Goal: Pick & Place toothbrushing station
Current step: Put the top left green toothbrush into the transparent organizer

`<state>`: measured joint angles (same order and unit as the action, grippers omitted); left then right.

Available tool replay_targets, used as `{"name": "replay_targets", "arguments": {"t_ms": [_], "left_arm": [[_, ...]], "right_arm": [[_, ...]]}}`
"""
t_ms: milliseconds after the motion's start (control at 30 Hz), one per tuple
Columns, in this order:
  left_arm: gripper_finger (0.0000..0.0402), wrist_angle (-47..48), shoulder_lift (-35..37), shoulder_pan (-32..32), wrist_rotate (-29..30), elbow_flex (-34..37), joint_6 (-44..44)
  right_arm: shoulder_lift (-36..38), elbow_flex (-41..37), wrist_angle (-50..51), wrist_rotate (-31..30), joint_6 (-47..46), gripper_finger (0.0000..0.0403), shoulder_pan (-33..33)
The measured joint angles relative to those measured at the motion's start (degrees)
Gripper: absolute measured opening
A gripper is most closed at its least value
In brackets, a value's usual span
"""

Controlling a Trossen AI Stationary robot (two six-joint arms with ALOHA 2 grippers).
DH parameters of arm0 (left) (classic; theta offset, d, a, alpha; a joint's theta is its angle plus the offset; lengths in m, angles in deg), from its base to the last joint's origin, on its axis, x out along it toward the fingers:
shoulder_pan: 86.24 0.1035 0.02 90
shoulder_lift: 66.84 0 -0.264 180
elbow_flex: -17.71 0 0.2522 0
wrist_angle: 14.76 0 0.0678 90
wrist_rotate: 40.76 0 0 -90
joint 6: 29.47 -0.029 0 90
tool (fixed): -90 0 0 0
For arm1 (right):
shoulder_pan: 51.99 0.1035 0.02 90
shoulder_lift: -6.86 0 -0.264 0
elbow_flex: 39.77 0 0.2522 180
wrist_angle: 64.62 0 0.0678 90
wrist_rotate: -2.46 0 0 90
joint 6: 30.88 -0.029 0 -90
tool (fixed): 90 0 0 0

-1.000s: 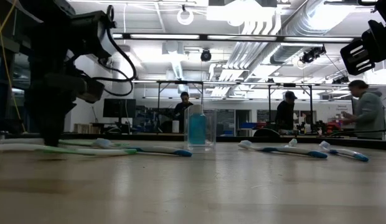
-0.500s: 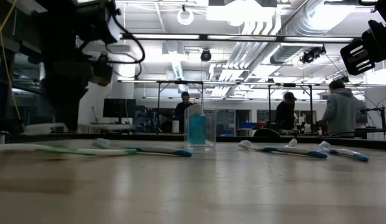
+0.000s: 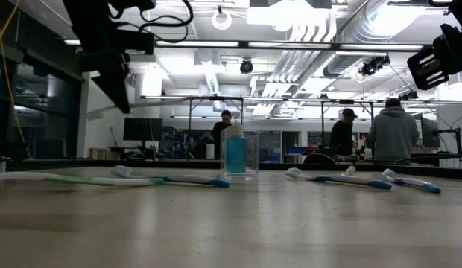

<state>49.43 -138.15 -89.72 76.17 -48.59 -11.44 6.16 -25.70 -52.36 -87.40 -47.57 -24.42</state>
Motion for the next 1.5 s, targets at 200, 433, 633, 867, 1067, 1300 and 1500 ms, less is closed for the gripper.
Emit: {"name": "replay_targets", "arguments": {"t_ms": [200,433,633,867,1067,1300,1500], "left_arm": [[0.0010,-2.6,0.0,-1.1,9.0,0.0,-9.2],[0.0010,-13.5,0.0,-3.9,19.2,0.0,-25.8],[0.0010,-19.7,-2.9,-4.9,28.2,0.0,-41.6],[0.0010,-29.7,-9.6,-4.2,38.8,0.0,-57.9],[0.0010,-38.3,-13.8,-2.4,44.4,0.0,-71.9],[0.0010,-47.0,-14.8,1.9,45.5,0.0,-87.6],[0.0010,-49.8,-14.8,6.2,40.1,0.0,-97.0]], "right_arm": [[0.0,0.0,0.0,0.0,0.0,0.0142,0.0],[0.0,0.0,0.0,0.0,0.0,0.0142,0.0],[0.0,0.0,0.0,0.0,0.0,0.0142,0.0],[0.0,0.0,0.0,-0.1,0.0,0.0142,0.0],[0.0,0.0,0.0,0.0,0.0,0.0142,0.0],[0.0,0.0,0.0,0.0,0.0,0.0142,0.0],[0.0,0.0,0.0,0.0,0.0,0.0142,0.0]]}}
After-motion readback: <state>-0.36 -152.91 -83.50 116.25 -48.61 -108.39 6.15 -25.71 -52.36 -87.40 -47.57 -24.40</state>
